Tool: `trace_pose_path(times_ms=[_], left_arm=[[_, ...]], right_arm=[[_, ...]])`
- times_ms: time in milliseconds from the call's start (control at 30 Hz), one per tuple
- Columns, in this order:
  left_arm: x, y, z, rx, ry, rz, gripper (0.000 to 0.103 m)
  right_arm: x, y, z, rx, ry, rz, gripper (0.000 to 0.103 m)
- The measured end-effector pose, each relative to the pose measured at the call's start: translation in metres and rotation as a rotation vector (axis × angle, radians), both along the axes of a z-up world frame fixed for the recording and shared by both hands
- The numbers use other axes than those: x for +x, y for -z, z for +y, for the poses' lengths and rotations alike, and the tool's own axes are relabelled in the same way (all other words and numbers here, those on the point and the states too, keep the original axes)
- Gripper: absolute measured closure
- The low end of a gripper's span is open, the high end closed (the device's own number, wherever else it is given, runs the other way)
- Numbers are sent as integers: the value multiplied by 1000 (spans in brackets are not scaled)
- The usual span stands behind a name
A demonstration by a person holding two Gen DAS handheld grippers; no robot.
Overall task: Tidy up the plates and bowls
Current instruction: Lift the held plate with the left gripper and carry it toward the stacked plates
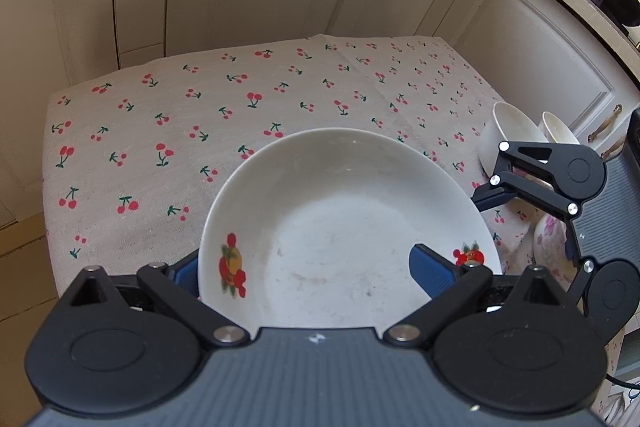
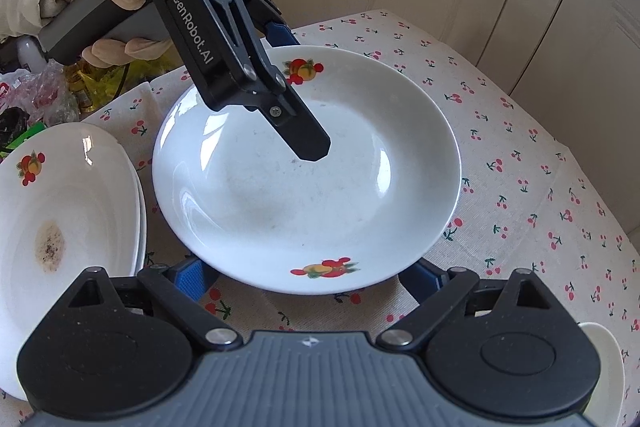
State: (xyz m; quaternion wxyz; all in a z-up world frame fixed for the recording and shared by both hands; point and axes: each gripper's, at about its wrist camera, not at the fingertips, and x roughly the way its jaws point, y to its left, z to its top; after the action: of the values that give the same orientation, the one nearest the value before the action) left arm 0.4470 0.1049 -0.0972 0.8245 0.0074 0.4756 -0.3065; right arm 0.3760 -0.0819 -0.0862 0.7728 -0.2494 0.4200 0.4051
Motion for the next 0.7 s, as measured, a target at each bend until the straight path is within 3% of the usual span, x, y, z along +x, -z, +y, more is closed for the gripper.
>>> trace_pose_path(times_ms=[267, 700], left_arm=[[-2, 1, 1, -1, 4, -16, 4], [-6, 0, 5, -22, -16, -22, 4]], right_arm=[[-3, -8, -8, 78, 25, -12, 6], [-13, -12, -4, 69, 8, -70, 6]])
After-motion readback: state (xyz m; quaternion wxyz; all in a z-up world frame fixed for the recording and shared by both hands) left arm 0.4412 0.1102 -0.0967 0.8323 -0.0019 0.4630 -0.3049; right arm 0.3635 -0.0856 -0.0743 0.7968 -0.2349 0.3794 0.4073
